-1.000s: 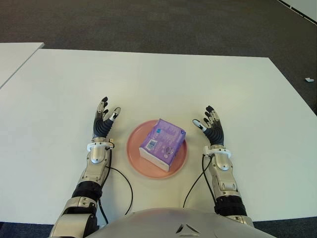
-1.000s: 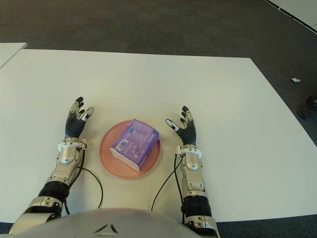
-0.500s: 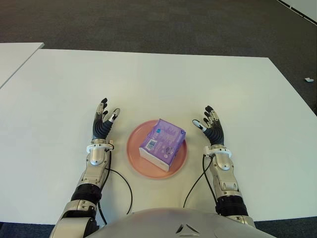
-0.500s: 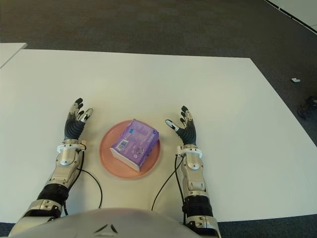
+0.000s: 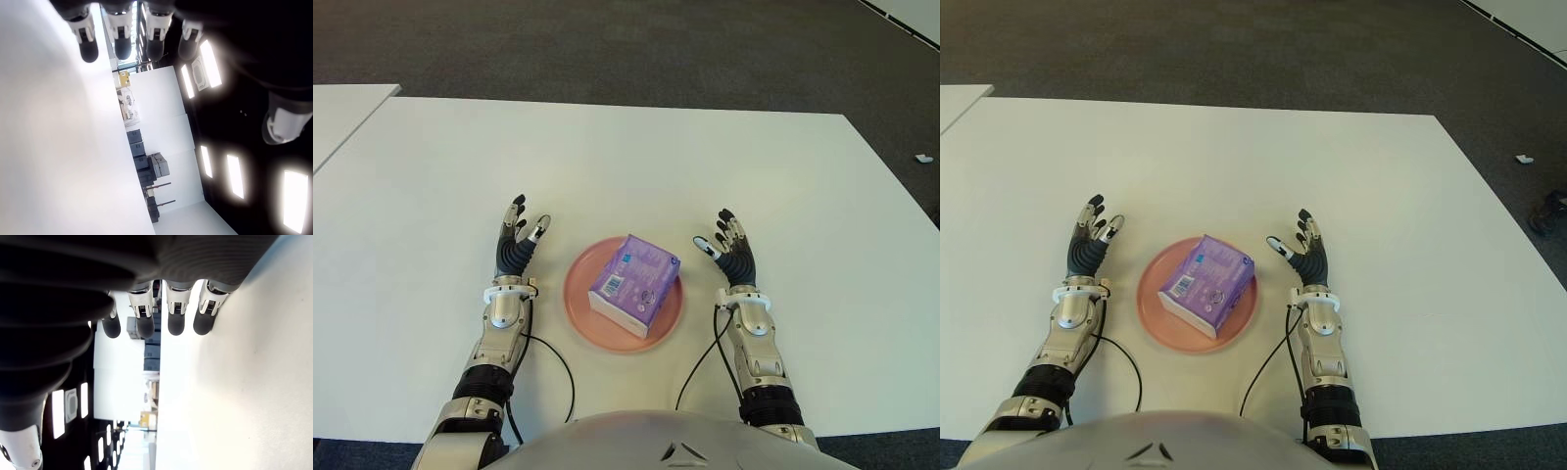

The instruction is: Put the tissue paper into the plate.

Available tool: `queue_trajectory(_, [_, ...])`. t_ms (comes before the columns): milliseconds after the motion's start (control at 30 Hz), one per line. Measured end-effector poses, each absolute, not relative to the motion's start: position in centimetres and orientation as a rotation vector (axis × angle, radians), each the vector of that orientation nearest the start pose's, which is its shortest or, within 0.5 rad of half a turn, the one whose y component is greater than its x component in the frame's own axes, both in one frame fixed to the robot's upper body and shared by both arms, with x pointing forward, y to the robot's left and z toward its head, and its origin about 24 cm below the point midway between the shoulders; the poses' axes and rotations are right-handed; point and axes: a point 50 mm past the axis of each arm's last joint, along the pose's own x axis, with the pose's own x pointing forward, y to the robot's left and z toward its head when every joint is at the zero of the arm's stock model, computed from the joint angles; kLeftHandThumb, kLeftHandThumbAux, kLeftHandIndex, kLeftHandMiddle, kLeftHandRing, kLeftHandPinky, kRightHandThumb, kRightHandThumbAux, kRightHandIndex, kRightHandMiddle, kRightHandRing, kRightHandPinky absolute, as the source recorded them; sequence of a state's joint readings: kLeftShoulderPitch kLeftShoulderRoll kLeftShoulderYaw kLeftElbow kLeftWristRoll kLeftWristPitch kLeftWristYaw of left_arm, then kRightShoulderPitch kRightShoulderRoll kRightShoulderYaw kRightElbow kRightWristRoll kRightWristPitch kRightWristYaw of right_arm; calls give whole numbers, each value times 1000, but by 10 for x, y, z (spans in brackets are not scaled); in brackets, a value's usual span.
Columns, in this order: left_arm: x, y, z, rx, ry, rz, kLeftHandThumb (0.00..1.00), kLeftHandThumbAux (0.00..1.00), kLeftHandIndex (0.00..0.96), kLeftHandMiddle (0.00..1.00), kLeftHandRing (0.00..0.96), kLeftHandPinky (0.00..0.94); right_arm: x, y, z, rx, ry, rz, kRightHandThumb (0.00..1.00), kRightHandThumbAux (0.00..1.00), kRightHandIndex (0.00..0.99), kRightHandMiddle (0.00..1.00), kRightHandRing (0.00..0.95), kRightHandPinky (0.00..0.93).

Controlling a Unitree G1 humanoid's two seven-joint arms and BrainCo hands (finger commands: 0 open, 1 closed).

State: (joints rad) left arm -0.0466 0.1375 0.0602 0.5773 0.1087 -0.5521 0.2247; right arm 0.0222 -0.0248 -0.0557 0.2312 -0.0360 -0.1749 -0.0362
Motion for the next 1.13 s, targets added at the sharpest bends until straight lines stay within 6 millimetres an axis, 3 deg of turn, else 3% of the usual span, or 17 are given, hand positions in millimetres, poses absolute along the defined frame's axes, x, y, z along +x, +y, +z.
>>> queue_trajectory(1133, [235, 201, -17, 235, -45, 203, 15, 435, 0, 0, 0, 0, 243, -165, -8, -96, 8, -61, 0, 645, 0, 0, 0, 0])
